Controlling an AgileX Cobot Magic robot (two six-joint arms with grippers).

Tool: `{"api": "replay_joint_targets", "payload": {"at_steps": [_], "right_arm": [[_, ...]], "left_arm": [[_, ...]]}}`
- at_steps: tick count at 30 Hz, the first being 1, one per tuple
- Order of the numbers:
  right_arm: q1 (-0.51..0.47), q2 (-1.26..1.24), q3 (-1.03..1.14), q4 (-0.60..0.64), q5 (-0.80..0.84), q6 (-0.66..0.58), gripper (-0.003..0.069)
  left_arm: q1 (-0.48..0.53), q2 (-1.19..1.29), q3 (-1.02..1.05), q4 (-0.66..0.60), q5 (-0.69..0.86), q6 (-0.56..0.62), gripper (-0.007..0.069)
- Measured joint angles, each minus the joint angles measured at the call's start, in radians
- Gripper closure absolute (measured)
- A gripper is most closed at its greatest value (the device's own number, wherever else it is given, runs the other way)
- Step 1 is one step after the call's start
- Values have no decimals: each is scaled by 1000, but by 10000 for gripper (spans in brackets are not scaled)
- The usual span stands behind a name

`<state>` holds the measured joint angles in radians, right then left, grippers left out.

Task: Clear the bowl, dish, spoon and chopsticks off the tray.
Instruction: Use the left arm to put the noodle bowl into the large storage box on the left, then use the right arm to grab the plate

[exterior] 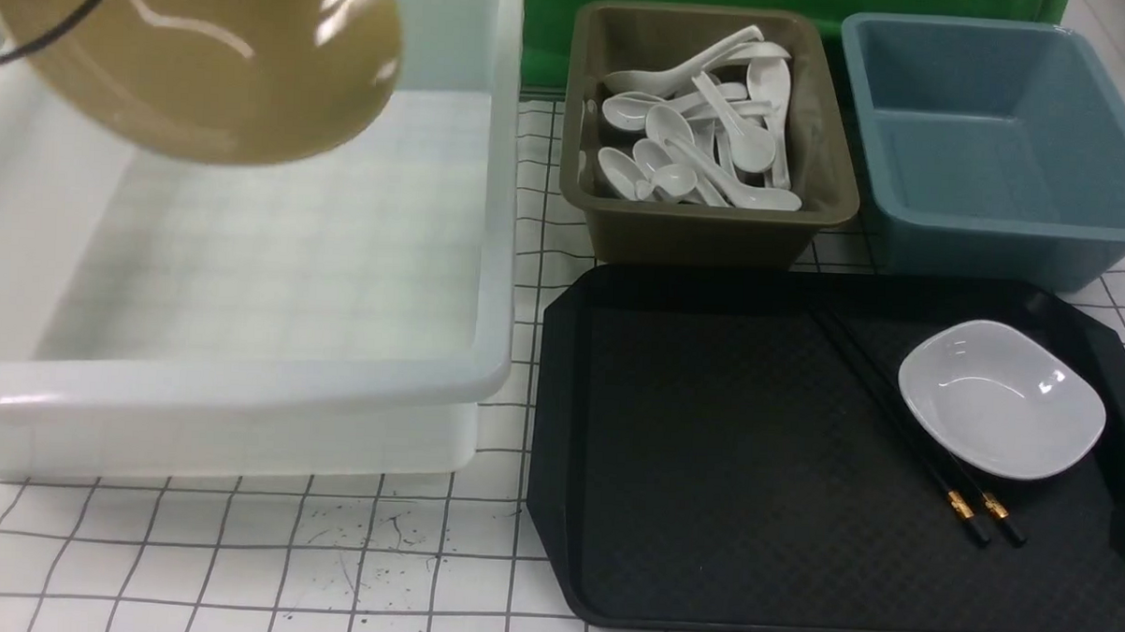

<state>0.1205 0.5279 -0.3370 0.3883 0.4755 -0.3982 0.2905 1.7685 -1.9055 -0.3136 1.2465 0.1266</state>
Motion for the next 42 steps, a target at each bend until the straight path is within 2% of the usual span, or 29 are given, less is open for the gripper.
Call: {"api": "replay_joint_targets", "payload": {"at_steps": [2,3,4,5,7,11,14,16,18,19,22,25,28,30,34,36,38,42], "right_arm": [[0,0,0,0,-7,0,580],[0,0,0,0,-7,0,580],[0,0,0,0,-9,0,580],[0,0,0,0,-10,0,580],[0,0,0,0,-13,0,580],[0,0,0,0,-14,0,575],[0,0,0,0,-14,0,571],[0,0,0,0,-14,0,570],[0,0,0,0,-14,0,570],[0,0,0,0,-14,0,568],[0,0,0,0,-14,0,566],[0,0,0,0,-14,-1,562],[0,0,0,1,-14,-1,560],[0,0,0,0,-14,-2,560],[0,0,0,0,-14,-8,559],[0,0,0,0,-14,-10,559],[0,0,0,0,-14,-14,559],[0,0,0,0,-14,-17,558]], "left_arm": [[17,2,126,56,-17,-11,618],[17,2,126,56,-17,-11,618],[13,3,232,81,-56,-15,618],[13,3,232,82,-61,-15,618],[1,3,354,91,-143,-18,617],[-9,3,470,122,-281,-26,601],[-11,3,500,182,-325,-29,545],[-11,2,498,227,-333,-29,461],[-11,0,488,245,-331,-29,412],[-11,-5,475,259,-320,-38,354],[-11,-27,438,268,-284,-54,271],[-11,-50,400,249,-258,-74,239],[-22,-58,396,205,-255,-69,262],[-40,-57,403,169,-262,-50,302],[-103,-4,449,129,-325,21,470],[-123,52,456,162,-342,38,551],[-129,86,457,216,-347,36,599],[-130,132,457,354,-353,-14,629]]}}
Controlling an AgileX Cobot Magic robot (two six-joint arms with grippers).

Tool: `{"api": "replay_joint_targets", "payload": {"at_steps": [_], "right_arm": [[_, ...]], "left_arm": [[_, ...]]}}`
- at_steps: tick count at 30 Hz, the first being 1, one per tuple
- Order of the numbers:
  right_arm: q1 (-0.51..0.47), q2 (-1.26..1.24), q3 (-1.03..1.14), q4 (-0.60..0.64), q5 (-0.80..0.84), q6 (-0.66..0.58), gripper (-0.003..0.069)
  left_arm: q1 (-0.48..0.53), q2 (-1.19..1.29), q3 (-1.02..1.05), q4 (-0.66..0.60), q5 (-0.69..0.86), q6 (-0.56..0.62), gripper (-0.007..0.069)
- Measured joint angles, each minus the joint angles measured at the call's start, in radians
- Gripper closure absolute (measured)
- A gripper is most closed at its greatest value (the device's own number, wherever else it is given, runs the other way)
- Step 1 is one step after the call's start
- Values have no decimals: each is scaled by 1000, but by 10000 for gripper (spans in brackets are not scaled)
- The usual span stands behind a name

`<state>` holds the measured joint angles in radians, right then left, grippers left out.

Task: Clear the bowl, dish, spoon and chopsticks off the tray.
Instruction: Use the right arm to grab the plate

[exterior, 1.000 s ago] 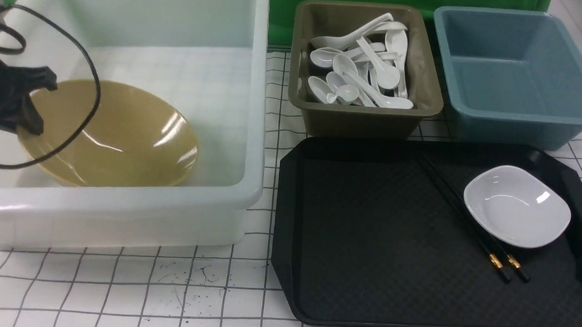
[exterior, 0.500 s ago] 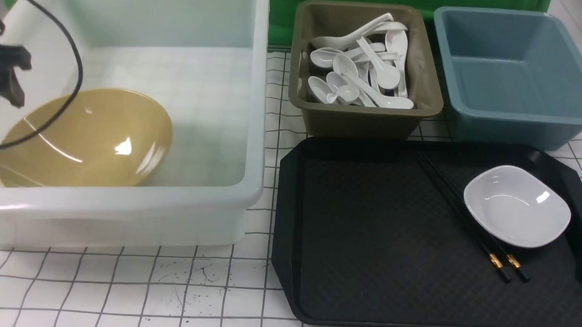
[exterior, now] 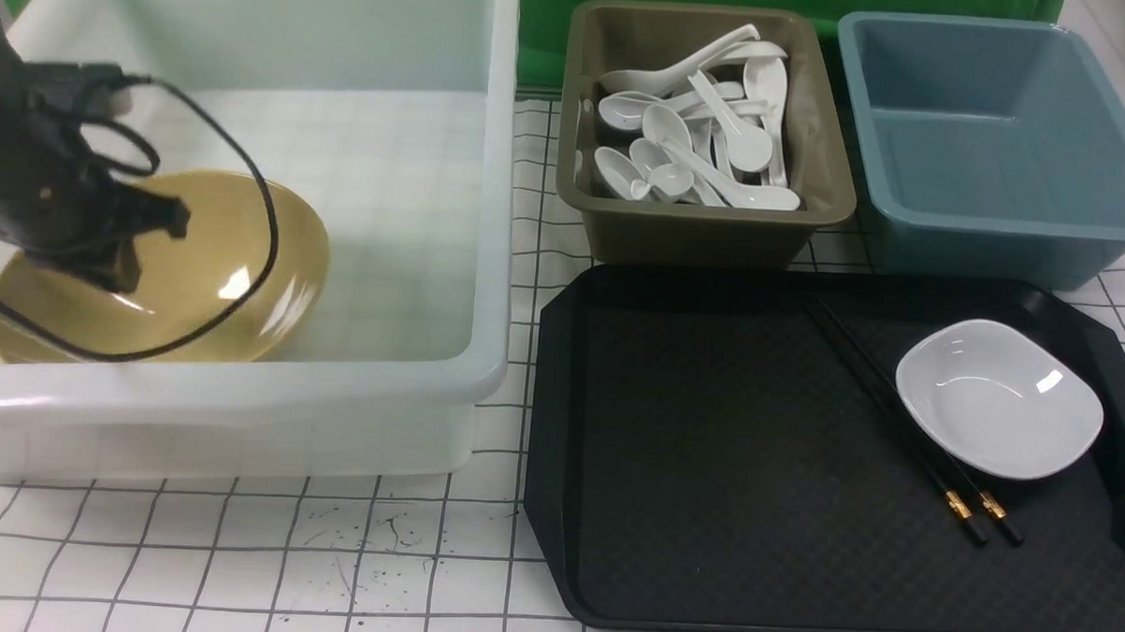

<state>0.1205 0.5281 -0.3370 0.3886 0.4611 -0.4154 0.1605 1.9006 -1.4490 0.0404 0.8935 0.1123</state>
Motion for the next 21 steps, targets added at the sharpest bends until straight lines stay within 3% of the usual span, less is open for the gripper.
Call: {"api": "replay_joint_targets", "payload": {"at_steps": [2,6,10,14,17,21], "right_arm": [[0,21,0,0,1,1,553],[0,93,-13,0,24,22,536],[0,209,-80,-19,80,38,483],[0,380,-226,-83,147,86,375],[-4,582,-393,-286,158,232,273],[-41,775,-524,-422,151,322,240]], "left_arm": [[2,11,0,152,-2,-112,631],[2,-4,0,283,-20,-253,631],[-2,-77,0,292,-42,-307,631],[-50,-236,1,172,-80,-248,631],[-137,-412,11,3,-99,-104,631],[-209,-581,87,-129,-107,19,631]]}}
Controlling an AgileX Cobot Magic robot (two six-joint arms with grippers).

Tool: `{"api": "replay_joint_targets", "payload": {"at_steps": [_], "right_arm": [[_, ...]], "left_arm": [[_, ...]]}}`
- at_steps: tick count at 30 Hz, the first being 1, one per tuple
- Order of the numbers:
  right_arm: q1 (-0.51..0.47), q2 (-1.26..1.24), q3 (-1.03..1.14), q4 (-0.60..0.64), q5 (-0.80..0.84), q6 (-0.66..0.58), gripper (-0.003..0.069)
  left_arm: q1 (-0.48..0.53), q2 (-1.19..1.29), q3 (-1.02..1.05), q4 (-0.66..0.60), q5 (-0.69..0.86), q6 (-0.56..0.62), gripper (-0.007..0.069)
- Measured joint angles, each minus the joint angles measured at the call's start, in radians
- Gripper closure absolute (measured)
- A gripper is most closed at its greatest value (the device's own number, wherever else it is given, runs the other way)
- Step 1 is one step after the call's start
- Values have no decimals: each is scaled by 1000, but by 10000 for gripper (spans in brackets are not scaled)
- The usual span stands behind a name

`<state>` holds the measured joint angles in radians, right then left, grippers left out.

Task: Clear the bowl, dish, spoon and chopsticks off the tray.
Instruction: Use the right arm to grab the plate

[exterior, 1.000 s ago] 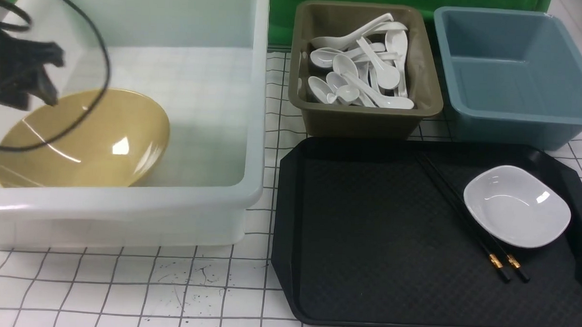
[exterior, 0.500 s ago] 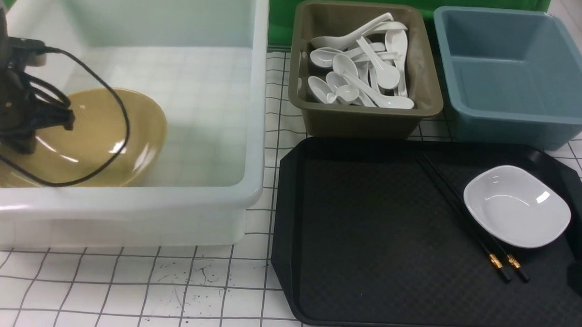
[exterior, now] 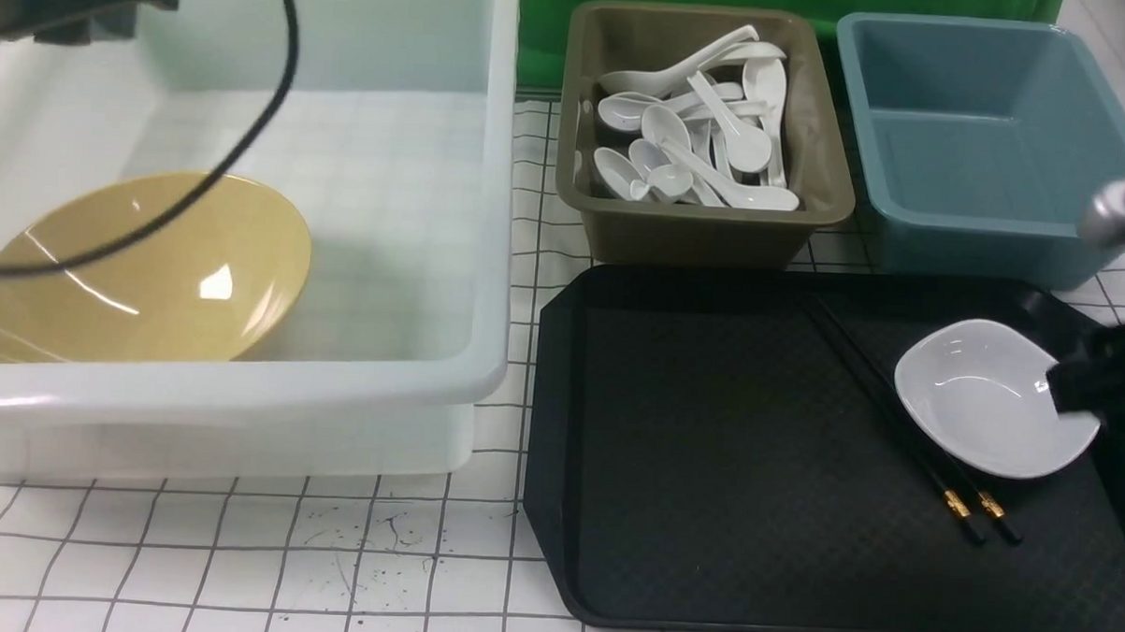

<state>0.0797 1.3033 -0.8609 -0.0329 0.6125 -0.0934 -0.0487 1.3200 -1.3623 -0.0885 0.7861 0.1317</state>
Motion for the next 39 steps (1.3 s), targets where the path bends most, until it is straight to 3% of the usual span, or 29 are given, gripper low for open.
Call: {"api": "replay_joint_targets", "payload": {"at_steps": [1,4,7,9,13,19,24,28,32,36,39], "right_arm": [[-6,34,-20,-9,0,7,244],[-12,207,-96,-28,6,12,345],[-9,362,-114,-28,-12,0,514],[-8,412,-115,-25,-20,3,575],[28,457,-130,54,-42,-35,624],[124,430,-168,169,17,-148,616],[76,395,-230,130,79,-144,529],[-24,394,-243,111,97,-146,340],[-70,435,-243,110,78,-159,221],[-77,511,-243,130,75,-177,197],[-78,531,-252,190,85,-223,251]], "left_arm": [[-5,-18,12,-9,-2,10,631],[-22,-169,143,-43,-1,73,631],[-22,-310,277,-41,-2,79,631],[-22,-360,323,-38,-7,78,631],[-22,-526,486,3,-68,76,631],[-22,-647,659,102,-233,60,631],[-22,-675,738,141,-344,19,631],[-22,-677,772,144,-415,-5,631],[-22,-677,772,145,-439,-7,631],[-22,-677,772,148,-439,-7,631],[-22,-685,772,165,-439,-7,631]]}}
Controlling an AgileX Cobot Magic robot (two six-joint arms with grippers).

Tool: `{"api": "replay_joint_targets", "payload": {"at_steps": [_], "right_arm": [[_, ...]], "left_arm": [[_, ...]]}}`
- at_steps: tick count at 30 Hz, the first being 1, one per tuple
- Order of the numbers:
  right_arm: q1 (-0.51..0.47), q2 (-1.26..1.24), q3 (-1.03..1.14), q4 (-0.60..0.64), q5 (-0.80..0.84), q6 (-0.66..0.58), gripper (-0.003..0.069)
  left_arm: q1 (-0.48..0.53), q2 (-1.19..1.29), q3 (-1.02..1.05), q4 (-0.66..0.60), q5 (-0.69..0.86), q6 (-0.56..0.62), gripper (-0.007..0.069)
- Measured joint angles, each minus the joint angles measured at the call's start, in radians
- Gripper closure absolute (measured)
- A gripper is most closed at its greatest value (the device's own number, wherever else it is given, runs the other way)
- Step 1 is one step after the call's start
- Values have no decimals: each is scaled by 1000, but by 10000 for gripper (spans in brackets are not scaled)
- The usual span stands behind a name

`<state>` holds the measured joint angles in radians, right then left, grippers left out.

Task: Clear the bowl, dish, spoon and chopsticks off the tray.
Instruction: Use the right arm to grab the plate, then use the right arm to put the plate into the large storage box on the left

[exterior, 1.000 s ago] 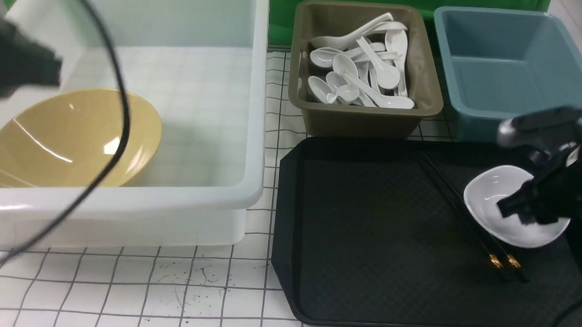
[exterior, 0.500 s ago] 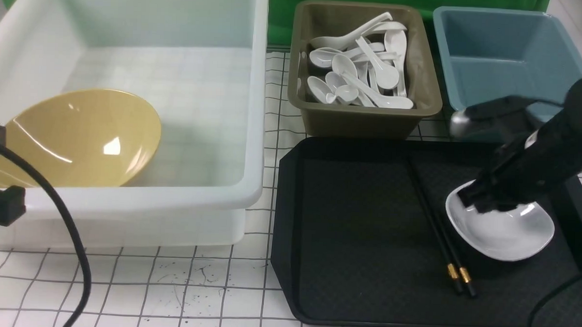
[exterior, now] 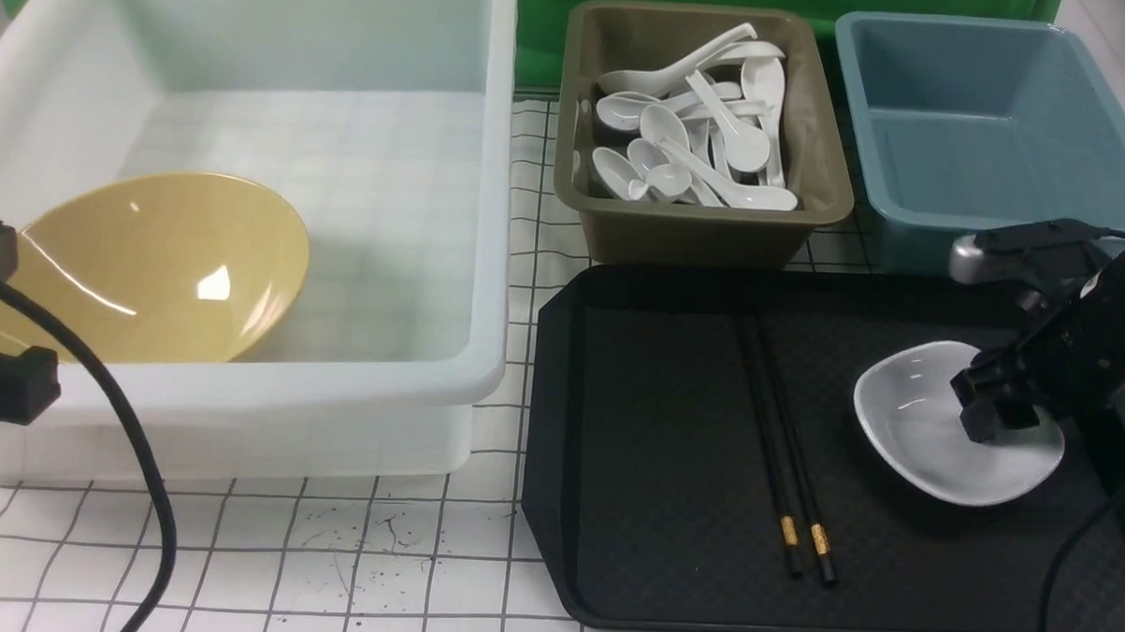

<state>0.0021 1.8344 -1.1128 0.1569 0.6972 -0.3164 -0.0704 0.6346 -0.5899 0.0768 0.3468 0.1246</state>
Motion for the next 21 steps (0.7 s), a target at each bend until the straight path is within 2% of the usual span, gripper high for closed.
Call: {"api": "replay_joint_targets", "payload": {"at_steps": [3,8,12,13,15,16,21], "right_arm": [[0,3,-11,43,48,-37,368],[1,-71,-78,85,207,-51,555],[39,-164,-176,79,274,-54,589],[63,-188,-223,79,281,-54,589],[178,-219,-398,88,278,-54,589],[188,-219,-411,88,275,-54,589],[485,-104,-737,115,139,-161,589]], "left_arm": [[0,-17,0,48,3,-7,631],[0,-103,0,119,55,-107,631],[0,-180,0,158,113,-162,631],[0,-197,0,173,127,-171,631],[0,-224,0,225,144,-184,631],[0,-224,0,229,144,-187,631],[0,-227,12,293,126,-261,631]]}}
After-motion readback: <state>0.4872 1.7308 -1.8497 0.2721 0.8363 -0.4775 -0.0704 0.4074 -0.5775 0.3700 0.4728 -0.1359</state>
